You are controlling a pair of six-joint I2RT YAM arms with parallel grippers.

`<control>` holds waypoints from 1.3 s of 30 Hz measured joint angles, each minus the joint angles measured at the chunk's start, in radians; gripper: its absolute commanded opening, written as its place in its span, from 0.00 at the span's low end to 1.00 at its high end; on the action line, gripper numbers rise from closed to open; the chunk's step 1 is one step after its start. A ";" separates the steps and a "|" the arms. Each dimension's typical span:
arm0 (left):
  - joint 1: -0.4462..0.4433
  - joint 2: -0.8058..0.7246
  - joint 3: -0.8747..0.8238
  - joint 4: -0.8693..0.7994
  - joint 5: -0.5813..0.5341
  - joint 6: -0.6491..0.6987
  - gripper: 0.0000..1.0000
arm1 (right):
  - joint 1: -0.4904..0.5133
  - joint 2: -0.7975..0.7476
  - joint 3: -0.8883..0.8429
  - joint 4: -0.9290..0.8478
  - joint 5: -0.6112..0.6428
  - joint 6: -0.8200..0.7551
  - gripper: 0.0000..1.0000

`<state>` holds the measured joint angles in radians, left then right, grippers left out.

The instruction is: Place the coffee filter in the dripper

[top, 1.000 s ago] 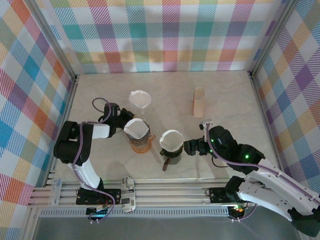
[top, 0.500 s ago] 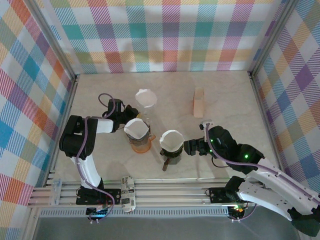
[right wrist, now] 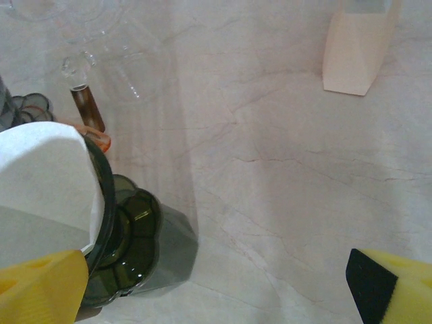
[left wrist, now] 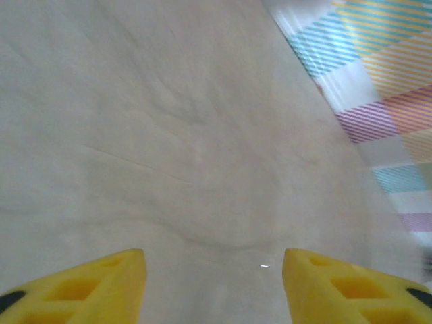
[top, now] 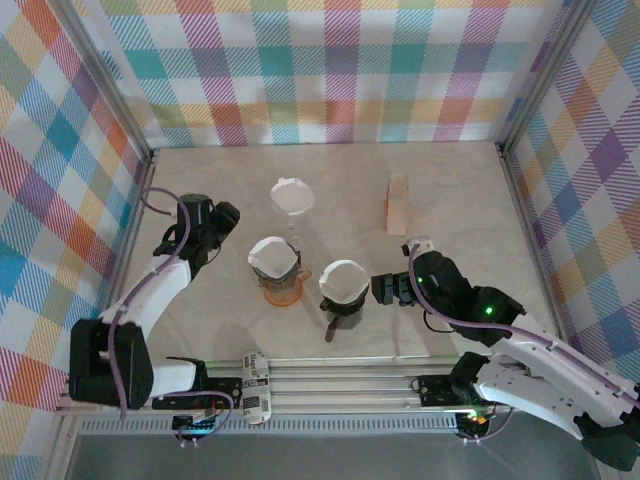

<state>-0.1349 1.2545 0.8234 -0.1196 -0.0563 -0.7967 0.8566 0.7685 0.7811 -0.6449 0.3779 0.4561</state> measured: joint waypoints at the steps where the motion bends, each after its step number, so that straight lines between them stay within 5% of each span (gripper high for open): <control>1: -0.007 -0.030 0.012 -0.045 -0.055 0.018 0.69 | 0.000 0.003 -0.001 0.004 0.009 0.000 0.99; 6: -0.019 -0.119 0.024 -0.143 -0.243 0.117 0.77 | 0.000 0.005 -0.032 0.031 0.034 -0.005 0.99; 18: -0.009 -0.040 -0.264 0.199 -0.397 0.550 0.81 | 0.000 -0.022 -0.084 0.042 0.050 -0.023 0.99; 31: 0.068 0.219 -0.339 0.631 -0.297 0.690 0.82 | 0.000 -0.058 -0.127 0.059 0.056 -0.022 0.99; 32: 0.072 0.223 -0.345 0.653 -0.282 0.694 0.84 | 0.000 -0.061 -0.129 0.063 0.058 -0.022 0.99; 33: 0.073 0.227 -0.347 0.668 -0.266 0.702 1.00 | 0.000 -0.061 -0.129 0.068 0.062 -0.021 0.99; 39: 0.071 0.296 -0.405 0.842 -0.164 0.752 1.00 | -0.004 -0.014 -0.126 0.080 0.128 -0.013 0.99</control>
<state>-0.0639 1.5505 0.4183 0.7227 -0.2203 -0.0452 0.8528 0.7544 0.6548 -0.5652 0.5060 0.4427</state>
